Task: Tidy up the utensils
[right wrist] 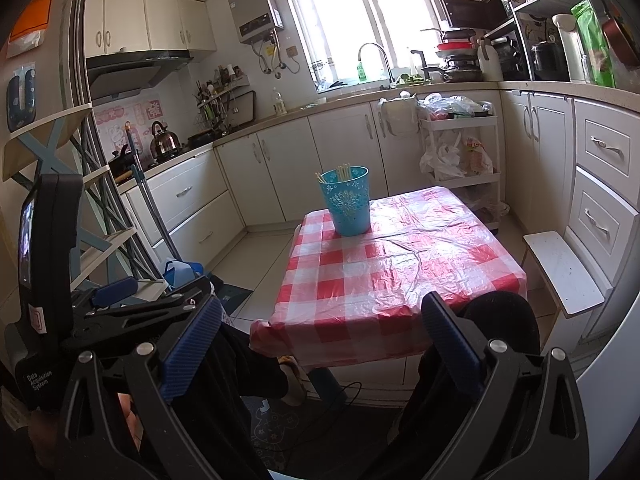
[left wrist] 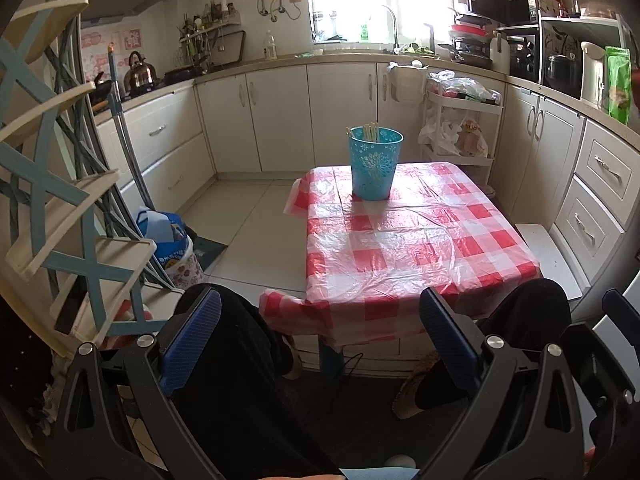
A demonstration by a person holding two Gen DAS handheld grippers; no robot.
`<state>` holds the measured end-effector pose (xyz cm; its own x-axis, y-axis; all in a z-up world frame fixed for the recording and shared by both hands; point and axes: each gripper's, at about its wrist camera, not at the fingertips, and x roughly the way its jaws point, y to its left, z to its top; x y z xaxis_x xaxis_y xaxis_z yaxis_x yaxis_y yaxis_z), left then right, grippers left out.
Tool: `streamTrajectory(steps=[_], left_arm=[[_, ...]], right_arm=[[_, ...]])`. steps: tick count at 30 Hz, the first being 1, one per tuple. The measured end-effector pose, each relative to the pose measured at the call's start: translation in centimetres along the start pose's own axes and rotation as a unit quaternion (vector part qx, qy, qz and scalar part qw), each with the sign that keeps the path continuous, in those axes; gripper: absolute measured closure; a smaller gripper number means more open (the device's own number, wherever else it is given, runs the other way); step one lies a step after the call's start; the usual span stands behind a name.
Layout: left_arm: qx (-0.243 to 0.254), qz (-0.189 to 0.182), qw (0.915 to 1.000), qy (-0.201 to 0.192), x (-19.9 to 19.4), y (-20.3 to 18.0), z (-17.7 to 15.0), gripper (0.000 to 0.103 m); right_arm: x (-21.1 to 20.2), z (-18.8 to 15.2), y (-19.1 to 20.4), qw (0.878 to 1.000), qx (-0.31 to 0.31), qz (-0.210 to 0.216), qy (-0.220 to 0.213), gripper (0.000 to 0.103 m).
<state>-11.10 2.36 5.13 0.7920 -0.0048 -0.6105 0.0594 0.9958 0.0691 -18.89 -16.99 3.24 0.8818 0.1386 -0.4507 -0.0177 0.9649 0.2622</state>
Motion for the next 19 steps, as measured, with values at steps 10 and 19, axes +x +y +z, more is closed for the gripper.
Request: streamTrajectory(steps=[10, 19], left_arm=[[-0.014, 0.006, 0.9999, 0.008, 2.0, 0.5, 0.4, 0.008], [0.036, 0.033, 0.9987, 0.015, 3.2, -0.5, 0.1, 0.008]], right_arm=[[0.7, 0.7, -1.1, 1.000, 0.007, -0.007, -0.016, 0.007], [2.6, 0.8, -1.7, 1.000, 0.025, -0.008, -0.008, 0.007]])
